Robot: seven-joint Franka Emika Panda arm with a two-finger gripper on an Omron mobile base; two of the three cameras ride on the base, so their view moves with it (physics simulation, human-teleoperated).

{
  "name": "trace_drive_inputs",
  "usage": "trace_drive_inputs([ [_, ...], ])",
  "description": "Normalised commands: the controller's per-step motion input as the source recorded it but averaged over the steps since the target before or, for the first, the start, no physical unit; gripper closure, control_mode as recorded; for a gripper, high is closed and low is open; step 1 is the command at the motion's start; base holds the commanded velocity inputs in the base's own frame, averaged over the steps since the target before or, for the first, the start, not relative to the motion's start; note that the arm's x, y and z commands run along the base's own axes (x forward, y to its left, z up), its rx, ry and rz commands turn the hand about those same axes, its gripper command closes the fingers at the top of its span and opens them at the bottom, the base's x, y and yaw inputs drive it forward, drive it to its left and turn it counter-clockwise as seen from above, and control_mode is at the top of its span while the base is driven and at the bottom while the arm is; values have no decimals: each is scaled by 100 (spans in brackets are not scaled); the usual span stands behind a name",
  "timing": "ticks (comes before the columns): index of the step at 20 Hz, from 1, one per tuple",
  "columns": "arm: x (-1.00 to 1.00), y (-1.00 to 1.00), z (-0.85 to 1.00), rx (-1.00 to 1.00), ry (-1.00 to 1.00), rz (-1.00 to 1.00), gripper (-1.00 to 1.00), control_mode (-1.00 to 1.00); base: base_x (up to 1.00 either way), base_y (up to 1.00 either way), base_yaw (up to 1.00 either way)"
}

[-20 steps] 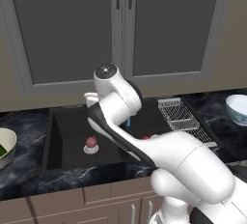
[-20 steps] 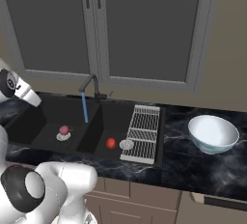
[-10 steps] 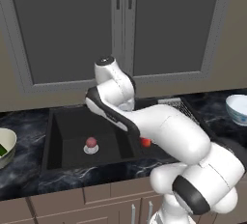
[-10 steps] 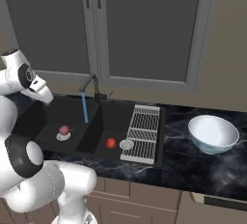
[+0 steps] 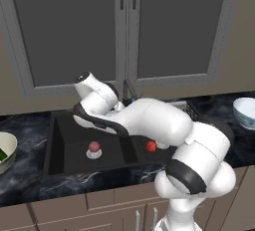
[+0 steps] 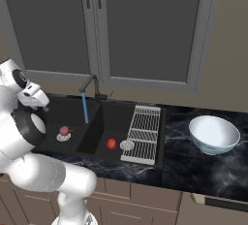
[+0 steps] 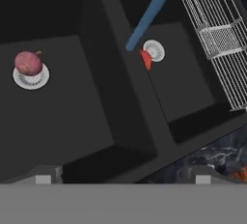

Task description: Pick the onions from the sink and place them in one bowl. Place the cucumber in the other bowl. Then turn off the sink faucet.

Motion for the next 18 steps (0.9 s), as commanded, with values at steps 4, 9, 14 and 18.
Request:
trace_drive_inputs([
  [4, 0, 2, -56, -12, 1, 0, -100, -100, 0, 0, 0],
  [9, 0, 0, -37, 0, -1, 4, -100, -100, 0, 0, 0],
  [14, 2, 0, -22, 6, -10, 11, -100, -100, 0, 0, 0],
  [18, 5, -1, -24, 11, -23, 19, -100, -100, 0, 0, 0],
])
